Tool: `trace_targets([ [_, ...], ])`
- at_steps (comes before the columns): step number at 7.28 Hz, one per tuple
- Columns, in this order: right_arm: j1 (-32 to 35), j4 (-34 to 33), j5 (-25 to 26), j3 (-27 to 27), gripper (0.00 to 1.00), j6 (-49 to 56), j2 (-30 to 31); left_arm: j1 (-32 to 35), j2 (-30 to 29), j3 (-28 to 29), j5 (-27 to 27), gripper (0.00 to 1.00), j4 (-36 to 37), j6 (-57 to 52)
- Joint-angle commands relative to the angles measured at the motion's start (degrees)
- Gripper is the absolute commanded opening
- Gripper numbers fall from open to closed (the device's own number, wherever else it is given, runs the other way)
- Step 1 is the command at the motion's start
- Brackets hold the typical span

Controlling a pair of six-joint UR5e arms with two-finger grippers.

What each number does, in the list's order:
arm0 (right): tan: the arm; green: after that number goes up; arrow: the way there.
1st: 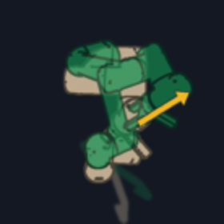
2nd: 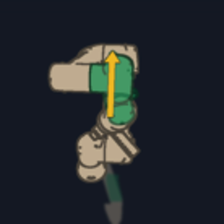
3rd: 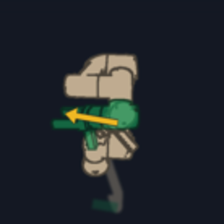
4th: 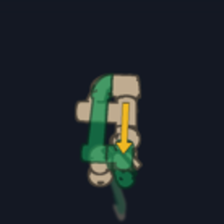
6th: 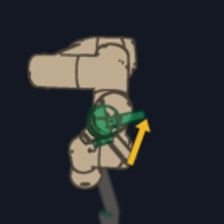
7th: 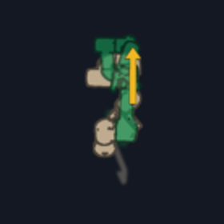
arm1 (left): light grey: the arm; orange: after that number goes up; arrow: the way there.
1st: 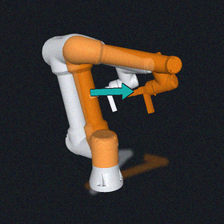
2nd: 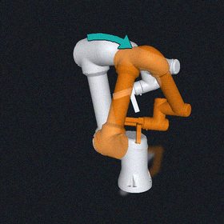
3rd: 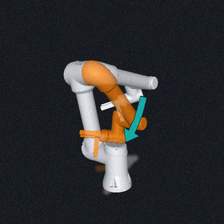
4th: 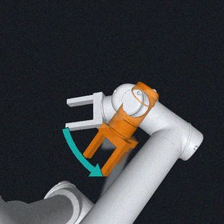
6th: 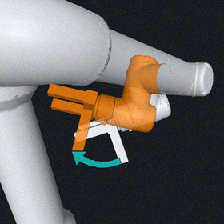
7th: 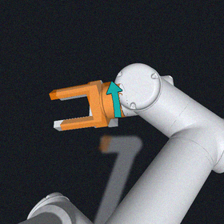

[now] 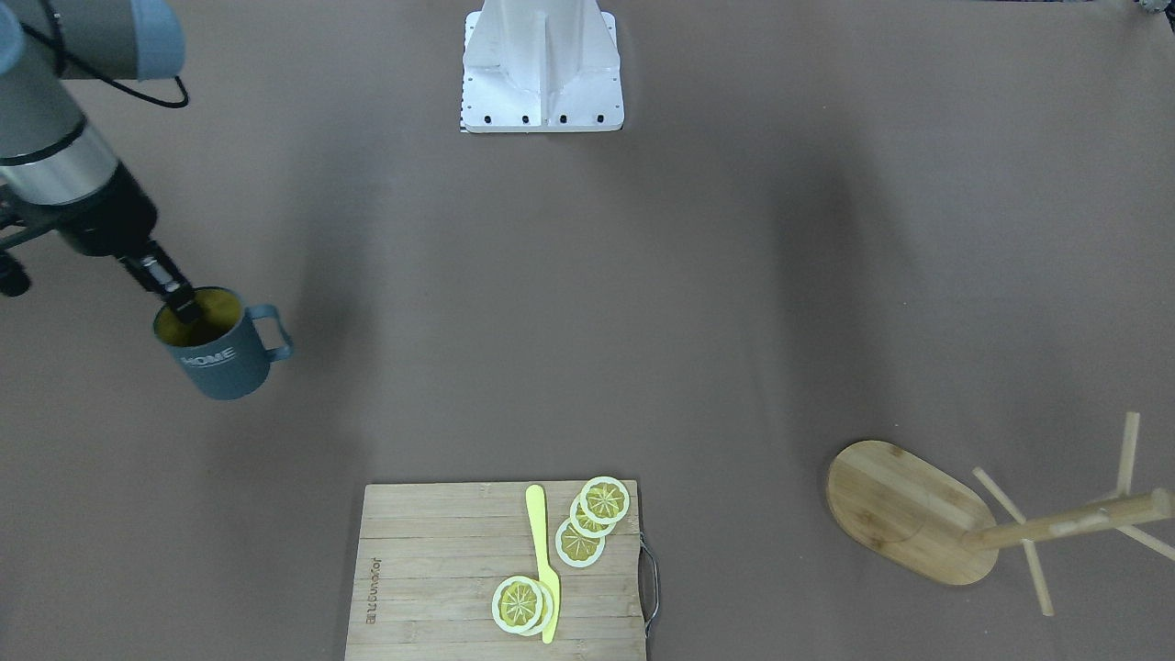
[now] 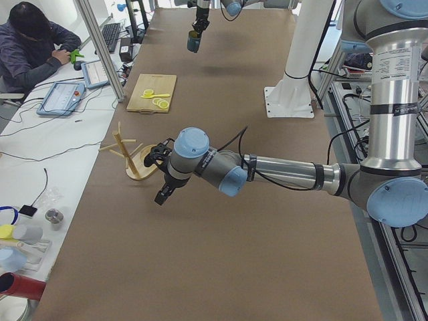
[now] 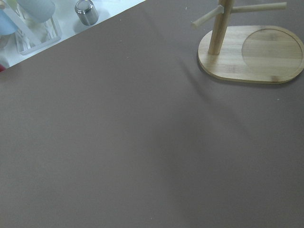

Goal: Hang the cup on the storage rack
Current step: 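Carry the teal mug with the right gripper toward the table center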

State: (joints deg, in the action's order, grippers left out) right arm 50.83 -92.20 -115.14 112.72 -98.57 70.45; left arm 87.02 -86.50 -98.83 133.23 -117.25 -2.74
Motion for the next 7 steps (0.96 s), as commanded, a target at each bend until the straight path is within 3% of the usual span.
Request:
trace_targets([
  [1,-9.93,-8.77,5.96,0.04,0.00,-12.90,-9.07,-0.01,-0.24,0.65,-0.07,0.99,0.00,0.01],
  [3,-15.04,-11.59,8.52,-2.31,0.00,-22.67,-15.21,-0.01,-0.60,0.92,-0.16,0.99,0.00,0.10],
  [7,-23.48,-11.34,14.76,-19.07,0.04,-37.28,-30.42,-0.01,-0.16,1.00,-0.07,0.99,0.00,0.01],
])
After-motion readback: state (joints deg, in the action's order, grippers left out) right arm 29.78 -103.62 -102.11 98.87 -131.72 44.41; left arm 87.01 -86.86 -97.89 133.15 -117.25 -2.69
